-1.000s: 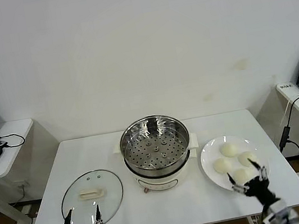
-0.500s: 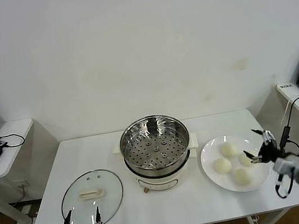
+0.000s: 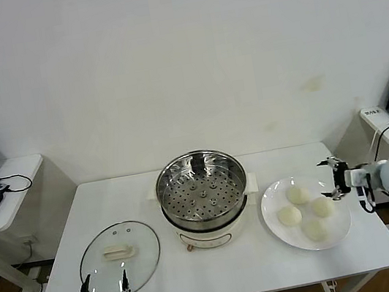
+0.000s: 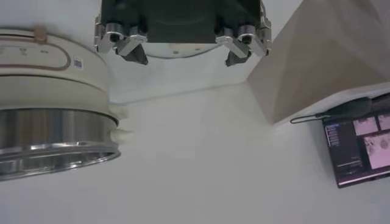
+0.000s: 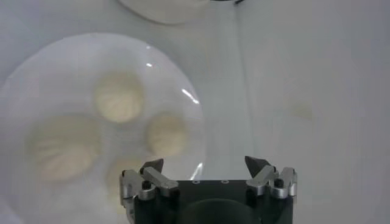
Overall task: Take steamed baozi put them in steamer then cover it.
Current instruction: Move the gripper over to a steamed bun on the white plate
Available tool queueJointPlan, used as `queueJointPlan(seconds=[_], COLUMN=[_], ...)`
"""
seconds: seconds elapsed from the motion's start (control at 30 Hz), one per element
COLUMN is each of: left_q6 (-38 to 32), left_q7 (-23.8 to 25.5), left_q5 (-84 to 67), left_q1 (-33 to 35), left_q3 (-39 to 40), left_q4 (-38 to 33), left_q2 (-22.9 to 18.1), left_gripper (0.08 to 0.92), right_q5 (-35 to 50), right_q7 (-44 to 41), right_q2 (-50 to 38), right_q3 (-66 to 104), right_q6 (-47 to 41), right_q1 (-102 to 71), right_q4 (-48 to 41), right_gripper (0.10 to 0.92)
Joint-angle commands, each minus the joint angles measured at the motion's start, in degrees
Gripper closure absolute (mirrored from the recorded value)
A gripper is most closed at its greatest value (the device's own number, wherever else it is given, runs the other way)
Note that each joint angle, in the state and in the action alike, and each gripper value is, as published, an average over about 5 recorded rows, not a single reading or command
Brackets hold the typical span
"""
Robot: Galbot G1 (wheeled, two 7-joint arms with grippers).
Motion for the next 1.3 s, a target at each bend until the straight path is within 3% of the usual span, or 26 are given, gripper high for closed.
queueJointPlan(seconds=[0.03,0.43,0.97,1.3], left_q6=[0.09,-0.10,-0.57,-0.61], left_q7=[0.10,0.03,-0.16,-0.22], left_q5=[0.13,0.09,-0.11,-0.11], left_q1=[-0.11,0.24,-0.22,-0.08], left_q3=[-0.33,-0.95,-1.49,-1.63], left_q4=[0.47,0.38,1.08,1.13], left_q2=[0.14,0.34,0.61,0.59], left_gripper=[0.177,0.177,0.177,0.177], right_q5=[2.10,-0.50,-7.51,-6.88], right_q7=[-7.69,-5.34,-3.38,-3.74], right_q2=[1.84,11.38,17.76,19.03], right_q3=[-22.73,-27.08,-24.85,-24.58], right_q6=[1.16,1.31,2.25,2.14], right_q1=[19.82,21.47,21.17,20.77], right_q4=[-11.68,-19.30,-30.07,-31.18], right_gripper=[0.203,0.203,0.205,0.290])
